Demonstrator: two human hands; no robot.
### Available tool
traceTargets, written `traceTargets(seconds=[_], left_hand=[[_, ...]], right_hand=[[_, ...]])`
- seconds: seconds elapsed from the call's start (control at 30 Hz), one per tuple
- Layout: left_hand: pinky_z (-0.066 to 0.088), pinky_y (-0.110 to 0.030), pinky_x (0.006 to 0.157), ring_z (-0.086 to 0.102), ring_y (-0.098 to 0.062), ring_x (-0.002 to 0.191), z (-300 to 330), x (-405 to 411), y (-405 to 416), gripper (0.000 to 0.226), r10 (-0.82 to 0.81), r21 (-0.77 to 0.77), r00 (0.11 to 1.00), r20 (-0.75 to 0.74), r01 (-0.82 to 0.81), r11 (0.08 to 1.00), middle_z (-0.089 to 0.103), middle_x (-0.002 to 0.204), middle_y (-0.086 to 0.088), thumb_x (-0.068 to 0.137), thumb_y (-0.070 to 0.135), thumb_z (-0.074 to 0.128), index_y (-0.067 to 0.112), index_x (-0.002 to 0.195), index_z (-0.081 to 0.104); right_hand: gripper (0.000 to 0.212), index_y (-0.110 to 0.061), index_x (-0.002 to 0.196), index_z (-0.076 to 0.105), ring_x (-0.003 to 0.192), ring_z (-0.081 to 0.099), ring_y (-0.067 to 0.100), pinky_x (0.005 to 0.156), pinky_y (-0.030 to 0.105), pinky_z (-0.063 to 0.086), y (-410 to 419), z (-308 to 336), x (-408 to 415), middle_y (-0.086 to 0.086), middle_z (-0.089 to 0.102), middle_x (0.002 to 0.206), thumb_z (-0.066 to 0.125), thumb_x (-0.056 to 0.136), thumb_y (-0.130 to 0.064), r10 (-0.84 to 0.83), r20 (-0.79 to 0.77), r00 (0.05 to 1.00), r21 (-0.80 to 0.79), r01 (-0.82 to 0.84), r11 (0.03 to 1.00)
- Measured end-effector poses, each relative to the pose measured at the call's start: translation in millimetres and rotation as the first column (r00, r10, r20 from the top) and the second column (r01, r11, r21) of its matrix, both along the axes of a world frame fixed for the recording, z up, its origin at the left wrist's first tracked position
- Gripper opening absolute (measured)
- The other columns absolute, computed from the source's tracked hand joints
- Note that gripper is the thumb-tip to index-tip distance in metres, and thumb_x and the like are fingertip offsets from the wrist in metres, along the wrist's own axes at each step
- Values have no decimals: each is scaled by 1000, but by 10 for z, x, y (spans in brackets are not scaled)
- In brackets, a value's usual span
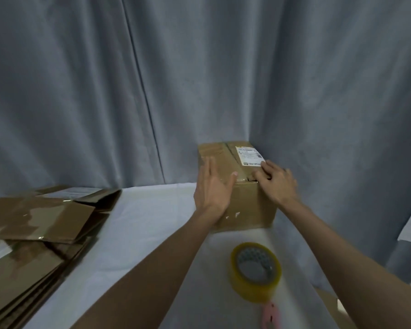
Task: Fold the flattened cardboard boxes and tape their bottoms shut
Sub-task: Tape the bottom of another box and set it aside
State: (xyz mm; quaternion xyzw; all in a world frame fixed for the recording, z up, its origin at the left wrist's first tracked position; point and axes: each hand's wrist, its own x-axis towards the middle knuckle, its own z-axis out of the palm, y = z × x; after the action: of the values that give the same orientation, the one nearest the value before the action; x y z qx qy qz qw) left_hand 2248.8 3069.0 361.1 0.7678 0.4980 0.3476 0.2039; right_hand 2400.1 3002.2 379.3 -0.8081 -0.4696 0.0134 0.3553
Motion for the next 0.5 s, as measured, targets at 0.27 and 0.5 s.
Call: traceTargets(seconds=[0.27, 0.5], left_hand=[[9, -45, 123, 7, -29, 152, 304, -17, 118, 68, -111, -33, 883, -457, 108, 994, 12, 166, -6, 104, 53, 16, 12, 159, 13], [16, -44, 120, 26, -29, 146, 534, -832, -456, 62, -156, 40, 889, -431, 191, 981, 27, 161, -10, 105, 50, 25, 11, 154, 28]], right_hand=[[41, -19, 127, 53, 125, 46, 34, 105, 45, 30, 61, 190, -225, 8, 53, 137, 21, 105, -31, -38, 149, 988, -214, 70, 974], [39, -10, 135, 58, 119, 56, 39, 104, 43, 38, -269, 596, -831, 21, 65, 126, 35, 105, -18, -48, 101, 994, 221, 25, 975]])
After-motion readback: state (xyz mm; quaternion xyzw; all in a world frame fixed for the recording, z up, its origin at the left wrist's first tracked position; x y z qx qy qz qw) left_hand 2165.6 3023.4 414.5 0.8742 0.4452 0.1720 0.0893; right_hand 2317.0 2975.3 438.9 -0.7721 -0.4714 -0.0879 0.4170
